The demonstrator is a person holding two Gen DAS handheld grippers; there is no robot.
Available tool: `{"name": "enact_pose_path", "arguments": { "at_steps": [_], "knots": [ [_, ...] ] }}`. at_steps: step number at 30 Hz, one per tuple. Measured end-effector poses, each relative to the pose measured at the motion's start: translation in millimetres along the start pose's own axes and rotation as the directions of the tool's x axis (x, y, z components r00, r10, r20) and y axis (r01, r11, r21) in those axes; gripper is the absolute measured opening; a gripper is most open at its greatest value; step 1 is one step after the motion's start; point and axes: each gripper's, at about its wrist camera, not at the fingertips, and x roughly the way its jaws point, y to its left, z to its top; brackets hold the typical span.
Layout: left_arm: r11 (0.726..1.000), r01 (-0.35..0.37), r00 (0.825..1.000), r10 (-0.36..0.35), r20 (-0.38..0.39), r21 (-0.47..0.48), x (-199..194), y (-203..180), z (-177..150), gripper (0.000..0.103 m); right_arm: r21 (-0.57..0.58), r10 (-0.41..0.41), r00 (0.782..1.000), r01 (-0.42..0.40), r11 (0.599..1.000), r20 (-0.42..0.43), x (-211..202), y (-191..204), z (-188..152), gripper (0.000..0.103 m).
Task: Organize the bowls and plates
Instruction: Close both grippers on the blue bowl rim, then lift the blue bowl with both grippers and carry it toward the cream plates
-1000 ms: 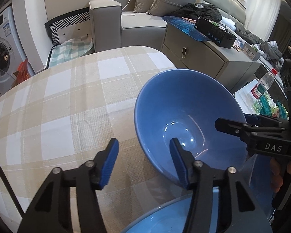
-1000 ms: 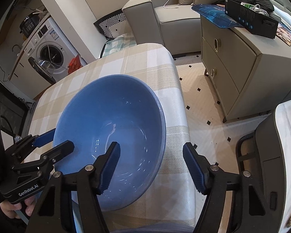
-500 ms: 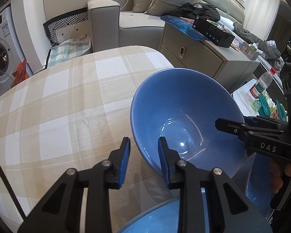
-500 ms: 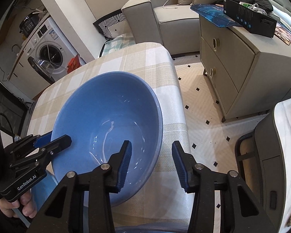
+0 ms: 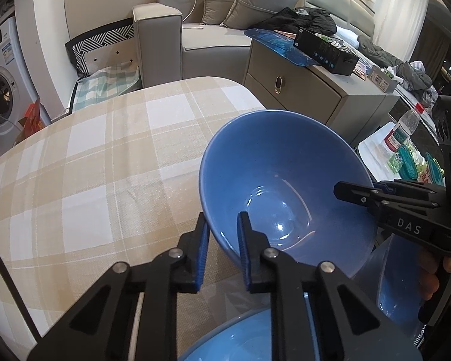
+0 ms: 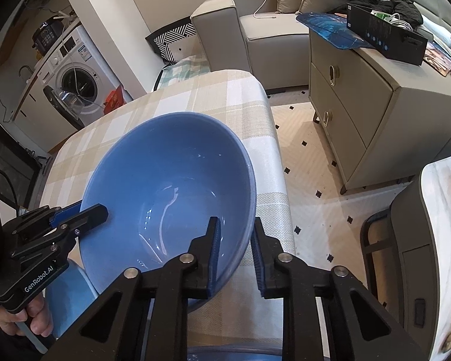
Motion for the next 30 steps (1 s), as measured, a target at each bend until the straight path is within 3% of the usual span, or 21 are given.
{"name": "enact_pose_path", "arguments": {
  "at_steps": [18, 30],
  "knots": [
    [1.0, -0.003, 1.0, 0.003, 0.02, 0.016, -6, -7, 1, 0.015, -0.005, -0.037, 0.999, 0.037, 0.999, 0.009, -6, 1, 2, 0.014],
    [1.0, 0.007, 0.997, -0.01, 0.076, 0.031, -28, -17, 13, 0.015, 0.003, -0.053, 0.997, 0.053, 0.999, 0.052, -31, -2, 5, 0.014]
  ]
}}
